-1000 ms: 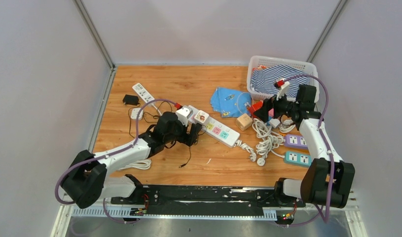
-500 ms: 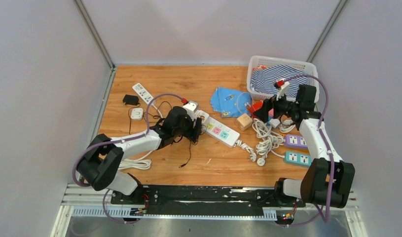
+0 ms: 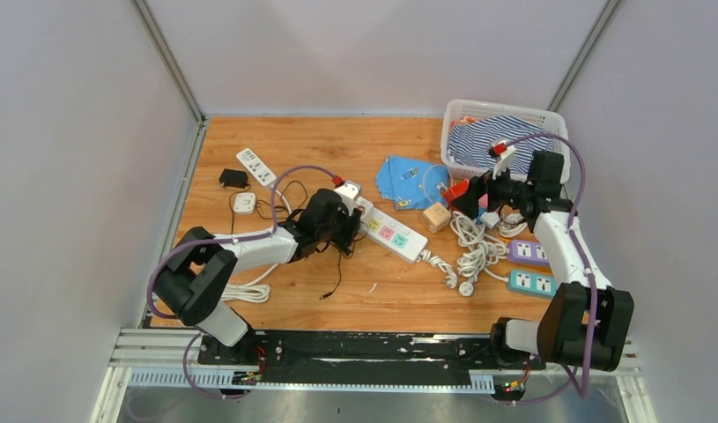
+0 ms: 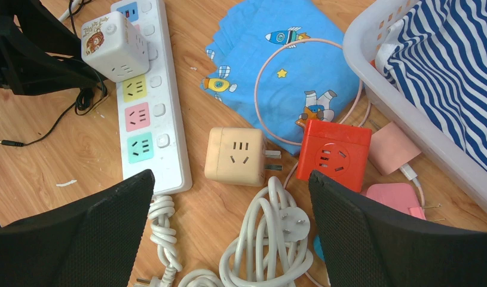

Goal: Pull the plug off the socket
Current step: Remove the plug from the socket.

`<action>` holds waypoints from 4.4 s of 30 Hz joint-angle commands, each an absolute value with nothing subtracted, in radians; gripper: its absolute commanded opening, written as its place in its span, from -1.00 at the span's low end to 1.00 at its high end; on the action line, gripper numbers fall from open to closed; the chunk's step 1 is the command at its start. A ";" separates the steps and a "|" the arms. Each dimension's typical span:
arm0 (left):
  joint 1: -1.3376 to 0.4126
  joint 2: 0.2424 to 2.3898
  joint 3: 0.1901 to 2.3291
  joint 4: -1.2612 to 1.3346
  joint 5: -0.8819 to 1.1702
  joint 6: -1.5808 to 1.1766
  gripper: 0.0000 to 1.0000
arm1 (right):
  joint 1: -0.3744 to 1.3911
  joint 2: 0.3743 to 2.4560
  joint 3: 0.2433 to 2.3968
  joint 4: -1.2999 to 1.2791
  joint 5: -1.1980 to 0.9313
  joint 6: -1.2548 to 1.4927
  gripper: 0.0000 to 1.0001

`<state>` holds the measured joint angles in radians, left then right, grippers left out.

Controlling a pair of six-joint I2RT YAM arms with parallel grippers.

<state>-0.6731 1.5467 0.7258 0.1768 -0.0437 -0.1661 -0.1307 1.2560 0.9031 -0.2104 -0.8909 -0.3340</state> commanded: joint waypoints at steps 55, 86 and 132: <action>-0.712 1.509 0.671 0.232 0.473 0.407 -0.99 | 0.502 1.795 1.109 -0.451 -1.050 -1.294 0.20; -0.566 1.512 0.669 0.257 0.636 0.211 -1.00 | 0.467 1.787 1.116 -0.462 -0.944 -1.292 -1.00; -0.555 1.456 0.583 0.376 0.611 0.173 -1.00 | 0.407 1.729 1.131 -0.478 -0.832 -1.265 -1.00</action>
<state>-0.5892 1.4342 0.5549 0.3614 0.5507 0.2115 0.4625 1.7512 1.1370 -0.4309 -0.9508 -1.2240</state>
